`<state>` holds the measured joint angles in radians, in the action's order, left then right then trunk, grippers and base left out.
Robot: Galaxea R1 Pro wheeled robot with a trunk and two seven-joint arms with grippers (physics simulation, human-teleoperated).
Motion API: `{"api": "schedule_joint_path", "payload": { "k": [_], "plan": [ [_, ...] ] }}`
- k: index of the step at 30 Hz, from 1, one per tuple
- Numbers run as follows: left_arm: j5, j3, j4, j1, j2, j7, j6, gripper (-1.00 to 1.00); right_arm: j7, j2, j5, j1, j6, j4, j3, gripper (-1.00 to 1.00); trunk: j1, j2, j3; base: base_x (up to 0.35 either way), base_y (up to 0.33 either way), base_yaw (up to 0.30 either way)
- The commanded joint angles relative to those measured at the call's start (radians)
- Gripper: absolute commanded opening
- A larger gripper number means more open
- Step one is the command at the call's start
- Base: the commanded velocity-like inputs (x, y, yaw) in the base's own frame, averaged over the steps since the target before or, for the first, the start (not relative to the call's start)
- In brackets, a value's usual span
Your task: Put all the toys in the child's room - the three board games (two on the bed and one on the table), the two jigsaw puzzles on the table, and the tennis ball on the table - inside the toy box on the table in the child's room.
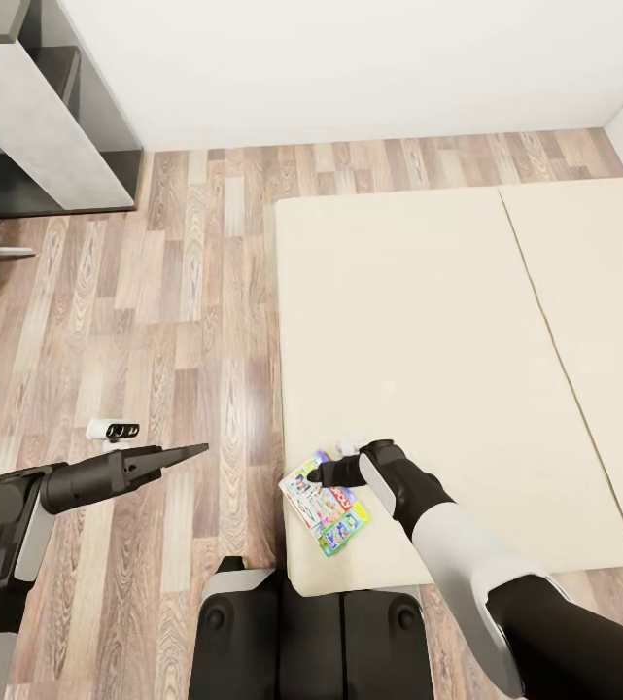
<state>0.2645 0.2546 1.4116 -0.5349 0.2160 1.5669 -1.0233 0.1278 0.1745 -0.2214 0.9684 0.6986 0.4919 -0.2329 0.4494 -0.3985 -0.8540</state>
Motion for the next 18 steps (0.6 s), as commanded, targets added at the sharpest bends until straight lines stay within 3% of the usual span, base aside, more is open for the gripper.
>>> {"api": "schedule_joint_path", "payload": {
  "k": [1, 18],
  "plan": [
    [-0.001, 0.0, 0.001, 0.0, 0.0, 0.004, -0.011, 1.0, 0.0, 0.0, -0.003, 0.0, 0.004, 0.001, -0.002, 1.0, 0.001, -0.002, -0.001, 0.0, 0.0, 0.0],
    [0.001, 0.0, 0.0, 0.001, 0.002, 0.004, -0.011, 1.0, 0.0, 0.0, -0.003, 0.0, 0.007, -0.033, -0.003, 1.0, 0.001, -0.002, -0.001, 0.0, 0.0, 0.0]
  ]
}}
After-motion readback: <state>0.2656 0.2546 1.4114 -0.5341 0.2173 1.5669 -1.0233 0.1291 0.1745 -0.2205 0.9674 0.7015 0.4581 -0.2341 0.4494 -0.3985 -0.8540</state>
